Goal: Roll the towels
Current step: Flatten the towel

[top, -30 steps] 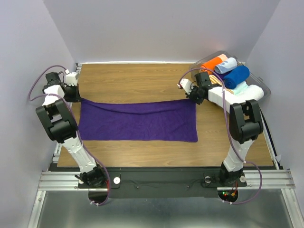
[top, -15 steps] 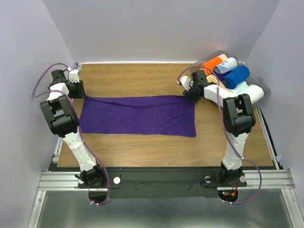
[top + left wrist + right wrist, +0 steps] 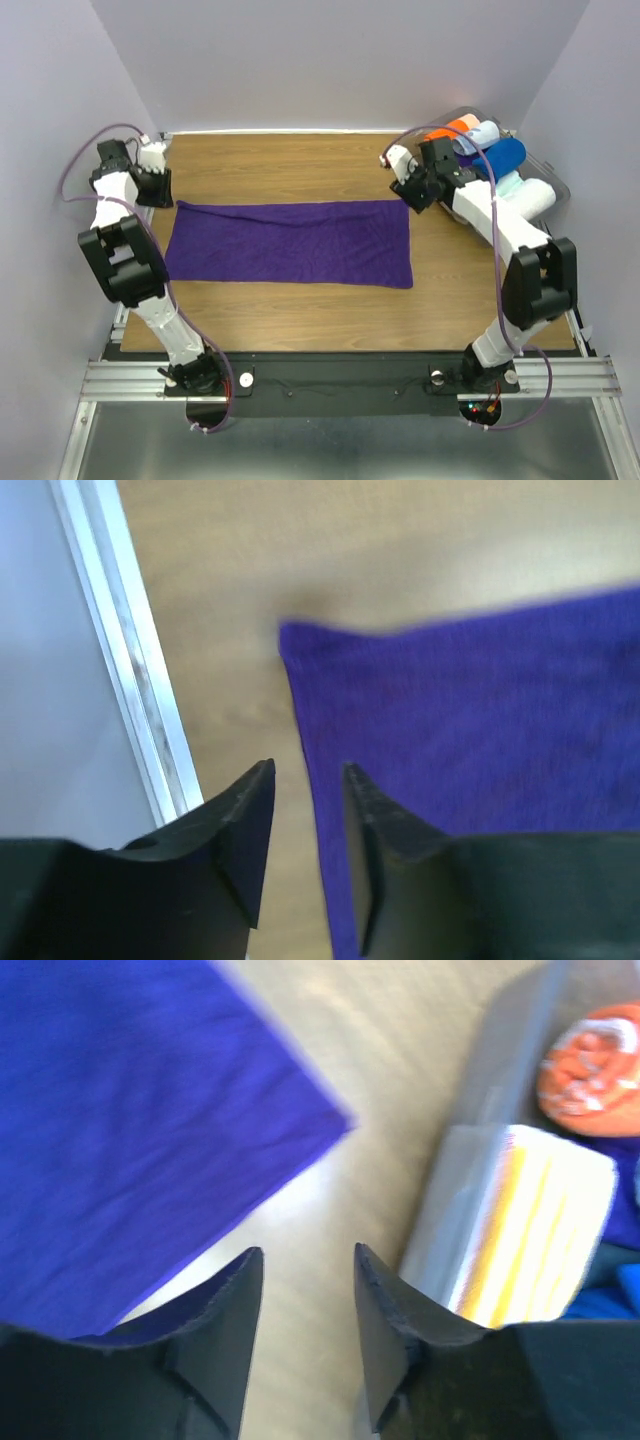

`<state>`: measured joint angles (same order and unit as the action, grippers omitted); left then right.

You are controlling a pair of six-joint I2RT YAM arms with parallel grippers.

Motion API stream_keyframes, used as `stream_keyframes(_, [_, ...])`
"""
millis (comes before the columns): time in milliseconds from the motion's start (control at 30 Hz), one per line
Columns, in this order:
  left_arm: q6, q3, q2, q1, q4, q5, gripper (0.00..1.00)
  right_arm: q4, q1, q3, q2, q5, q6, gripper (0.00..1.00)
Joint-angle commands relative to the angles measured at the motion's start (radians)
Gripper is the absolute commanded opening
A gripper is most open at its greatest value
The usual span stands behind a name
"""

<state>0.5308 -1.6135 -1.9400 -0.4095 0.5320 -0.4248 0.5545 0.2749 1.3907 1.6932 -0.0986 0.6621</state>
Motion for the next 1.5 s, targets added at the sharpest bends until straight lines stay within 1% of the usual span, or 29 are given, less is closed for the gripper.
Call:
stream_keyframes(0, [0.196,0.165,0.125,-0.005,0.171,0.04,0.4,0.232,0.043,-0.071,-0.038,-0.11,0.013,0.44])
stream_keyframes(33, [0.218,0.241,0.163,-0.003,0.175,0.047,0.39,0.248,0.049,-0.09,-0.041,-0.121,0.013,0.43])
stream_keyframes(67, [0.251,0.275,0.18,-0.005,0.177,0.063,0.38,0.26,0.055,-0.125,-0.044,-0.128,0.016,0.43])
stream_keyframes(133, [0.273,0.334,0.203,-0.005,0.177,0.084,0.35,0.268,0.075,-0.168,-0.052,-0.133,0.018,0.4])
stream_keyframes(167, [0.294,0.384,0.223,-0.003,0.177,0.098,0.35,0.268,0.079,-0.208,-0.053,-0.132,0.019,0.39])
stream_keyframes(267, [0.307,0.479,0.26,-0.005,0.143,0.127,0.34,0.262,0.095,-0.249,-0.03,-0.116,0.022,0.38])
stream_keyframes(400, [0.314,0.566,0.277,-0.005,0.109,0.17,0.34,0.239,0.093,-0.294,0.0,-0.072,0.028,0.37])
stream_keyframes(467, [0.319,0.595,0.286,-0.009,0.115,0.181,0.34,0.24,0.095,-0.324,0.008,-0.04,0.039,0.35])
stream_keyframes(567, [0.331,0.622,0.308,-0.014,0.131,0.193,0.34,0.242,0.093,-0.387,-0.026,0.012,0.063,0.32])
stream_keyframes(700, [0.36,0.639,0.332,-0.029,0.154,0.219,0.34,0.257,0.092,-0.461,-0.089,0.063,0.093,0.27])
stream_keyframes(800, [0.383,0.629,0.342,-0.051,0.183,0.218,0.34,0.272,0.084,-0.481,-0.13,0.089,0.103,0.26])
stream_keyframes(833, [0.388,0.624,0.346,-0.055,0.184,0.218,0.34,0.275,0.084,-0.47,-0.159,0.082,0.09,0.26])
stream_keyframes(867, [0.393,0.609,0.348,-0.055,0.194,0.204,0.35,0.275,0.084,-0.42,-0.168,0.067,0.074,0.26])
stream_keyframes(933, [0.388,0.593,0.351,-0.057,0.198,0.19,0.35,0.28,0.084,-0.346,-0.168,-0.012,0.007,0.26])
stream_keyframes(967, [0.385,0.572,0.348,-0.057,0.209,0.161,0.36,0.283,0.084,-0.256,-0.149,-0.079,-0.011,0.26])
stream_keyframes(1000, [0.382,0.561,0.345,-0.057,0.217,0.149,0.37,0.285,0.084,-0.218,-0.138,-0.117,-0.066,0.26])
stream_keyframes(1133, [0.36,0.52,0.343,-0.057,0.227,0.098,0.41,0.277,0.092,-0.102,-0.073,-0.263,-0.169,0.26])
stream_keyframes(1267, [0.337,0.506,0.358,-0.057,0.191,0.075,0.46,0.254,0.11,-0.128,0.005,-0.277,-0.174,0.25])
stream_keyframes(1333, [0.327,0.492,0.346,-0.057,0.18,0.061,0.46,0.217,0.122,-0.154,0.028,-0.259,-0.171,0.24])
stream_keyframes(1467, [0.299,0.463,0.291,-0.054,0.154,0.026,0.47,0.199,0.138,-0.219,0.059,-0.208,-0.157,0.24])
